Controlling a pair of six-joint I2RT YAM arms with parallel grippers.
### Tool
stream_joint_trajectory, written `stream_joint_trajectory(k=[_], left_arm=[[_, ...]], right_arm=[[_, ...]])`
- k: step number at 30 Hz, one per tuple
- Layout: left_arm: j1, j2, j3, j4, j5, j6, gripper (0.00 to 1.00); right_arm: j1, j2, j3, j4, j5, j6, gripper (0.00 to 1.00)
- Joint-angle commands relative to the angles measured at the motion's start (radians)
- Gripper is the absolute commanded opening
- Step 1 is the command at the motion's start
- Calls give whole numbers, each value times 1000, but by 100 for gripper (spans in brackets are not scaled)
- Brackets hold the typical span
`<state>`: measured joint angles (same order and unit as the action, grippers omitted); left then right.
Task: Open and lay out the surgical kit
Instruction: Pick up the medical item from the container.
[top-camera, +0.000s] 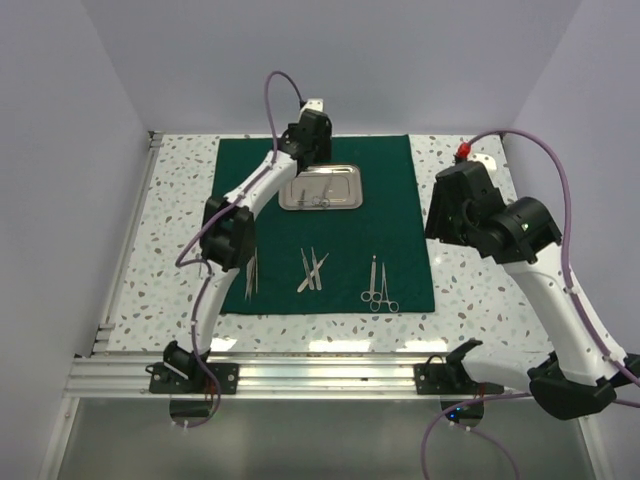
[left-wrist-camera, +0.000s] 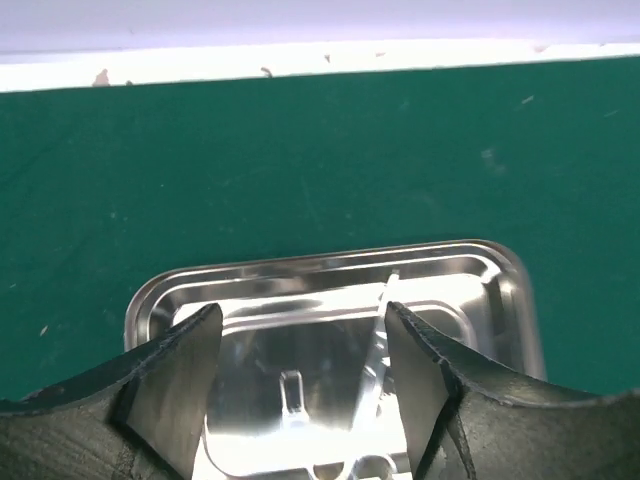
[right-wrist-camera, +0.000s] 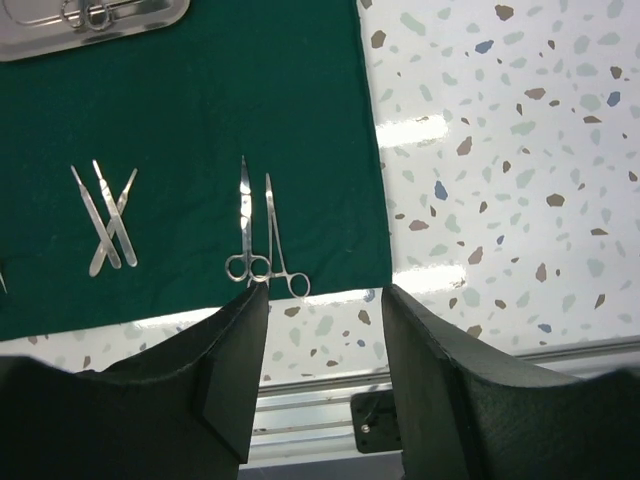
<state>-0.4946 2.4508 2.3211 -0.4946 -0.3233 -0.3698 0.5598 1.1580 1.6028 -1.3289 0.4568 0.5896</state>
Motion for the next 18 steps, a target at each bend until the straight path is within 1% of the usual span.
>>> stream_joint_trajectory(k=[1,5,10,18], left_arm=[[2,109,72,57,92,89,68],[17,197,110,97,165,98,66],[16,261,144,114,208,66,64],[19,260,158,134,196,23,61]], right_arm=[[-5,44,68,-50,45,59,53],[-5,101,101,-90,56,84,52],[-4,166,117,-104,46,93,52],[-3,206,101,-73,45,55,52]])
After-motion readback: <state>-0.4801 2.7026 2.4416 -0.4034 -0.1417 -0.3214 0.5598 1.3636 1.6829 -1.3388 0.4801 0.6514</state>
